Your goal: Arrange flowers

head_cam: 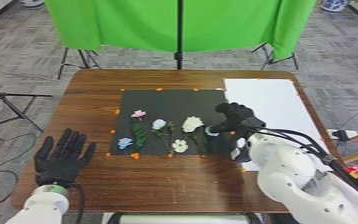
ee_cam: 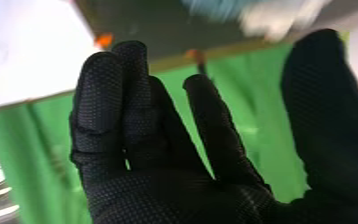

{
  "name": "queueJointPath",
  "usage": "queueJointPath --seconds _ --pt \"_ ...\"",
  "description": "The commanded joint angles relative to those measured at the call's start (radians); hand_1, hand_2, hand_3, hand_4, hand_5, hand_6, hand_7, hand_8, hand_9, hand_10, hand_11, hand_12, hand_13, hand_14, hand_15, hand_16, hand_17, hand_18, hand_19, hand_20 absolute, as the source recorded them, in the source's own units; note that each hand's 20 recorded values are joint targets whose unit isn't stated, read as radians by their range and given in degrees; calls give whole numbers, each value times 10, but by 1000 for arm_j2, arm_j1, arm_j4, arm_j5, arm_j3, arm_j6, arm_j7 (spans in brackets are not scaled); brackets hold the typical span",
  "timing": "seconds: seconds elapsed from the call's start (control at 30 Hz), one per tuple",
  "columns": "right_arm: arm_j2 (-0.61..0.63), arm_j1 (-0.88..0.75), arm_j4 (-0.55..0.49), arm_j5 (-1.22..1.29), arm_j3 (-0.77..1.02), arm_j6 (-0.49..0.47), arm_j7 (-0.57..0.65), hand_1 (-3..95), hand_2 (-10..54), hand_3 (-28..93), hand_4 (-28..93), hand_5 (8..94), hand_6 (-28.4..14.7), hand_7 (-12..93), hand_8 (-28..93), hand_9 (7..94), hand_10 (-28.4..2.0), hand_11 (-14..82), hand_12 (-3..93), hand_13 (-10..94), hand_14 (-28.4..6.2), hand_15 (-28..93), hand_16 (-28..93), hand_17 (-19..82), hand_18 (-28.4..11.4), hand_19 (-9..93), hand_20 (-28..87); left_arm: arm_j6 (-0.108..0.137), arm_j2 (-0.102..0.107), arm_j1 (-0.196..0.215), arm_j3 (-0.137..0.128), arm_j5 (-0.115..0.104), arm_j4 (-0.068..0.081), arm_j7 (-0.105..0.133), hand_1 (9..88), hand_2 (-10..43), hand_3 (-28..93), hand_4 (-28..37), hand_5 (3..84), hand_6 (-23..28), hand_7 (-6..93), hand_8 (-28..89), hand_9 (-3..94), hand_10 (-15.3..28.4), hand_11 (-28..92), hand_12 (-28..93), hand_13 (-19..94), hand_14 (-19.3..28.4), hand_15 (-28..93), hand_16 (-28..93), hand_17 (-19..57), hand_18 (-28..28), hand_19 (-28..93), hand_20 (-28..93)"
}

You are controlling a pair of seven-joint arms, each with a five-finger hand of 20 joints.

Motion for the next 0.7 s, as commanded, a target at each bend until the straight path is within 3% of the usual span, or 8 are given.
queueJointPath --seconds 0.03,0.17,0.33,0.37,0.43,0.47,0.57,0.7 --pt "50 -4 -42 1 98 -6 16 322 -95 680 -283 486 -96 117 -73 455 -237 131 173 456 -201 534 153 314 -247 820 266 -22 7 12 -11 7 8 2 272 142 764 -283 415 71 276 -144 388 149 356 131 328 151 553 -75 -49 152 420 202" --pt "35 -21 -33 36 159 59 24 320 -93 678 -274 500 -93 118 -75 468 -235 128 172 465 -198 519 153 314 -248 815 264 -28 7 16 -16 6 6 7 271 143 764 -283 419 71 273 -143 394 151 353 132 330 151 552 -75 -48 152 419 202" --pt "-24 -54 15 244 294 261 -92 263 19 679 -244 479 -92 116 -72 450 -231 120 173 420 -197 433 138 265 -224 696 203 -53 19 11 -47 87 13 6 271 143 761 -283 422 71 265 -142 398 150 335 128 330 153 530 -79 -47 152 416 200" --pt "-31 -66 19 331 326 291 -127 257 27 684 -243 475 -92 116 -72 446 -231 116 172 407 -196 415 135 253 -220 673 192 -66 20 9 -59 115 16 -15 271 144 759 -283 425 71 254 -141 401 149 322 124 330 152 503 -82 -47 151 413 197" --pt "-62 -105 34 605 412 315 -256 241 47 697 -245 462 -85 120 -74 426 -221 101 168 373 -191 370 132 220 -212 614 168 -143 20 16 -106 175 31 -127 270 145 754 -283 427 68 220 -133 401 147 280 112 320 147 452 -82 -48 150 402 188" --pt "-83 -117 44 765 451 308 -311 237 52 703 -246 452 -79 120 -76 416 -213 93 166 357 -189 352 133 203 -212 591 162 -140 30 8 -107 177 33 -117 266 143 748 -283 419 65 195 -124 388 147 250 109 304 144 408 -79 -50 150 393 180" --pt "-130 -144 65 1128 520 291 -400 226 63 720 -252 435 -59 128 -86 389 -192 71 156 309 -175 289 147 161 -200 518 154 -184 49 -23 -125 248 55 -145 262 141 735 -283 403 62 153 -111 363 145 211 100 278 136 337 -74 -53 147 379 165" --pt "-156 -203 66 1256 585 262 -445 211 75 723 -252 420 -42 125 -90 378 -168 46 143 286 -161 220 162 136 -191 442 158 -222 67 -70 -138 337 75 -199 254 138 724 -283 382 61 118 -97 315 140 171 90 218 123 252 -71 -54 133 345 140"
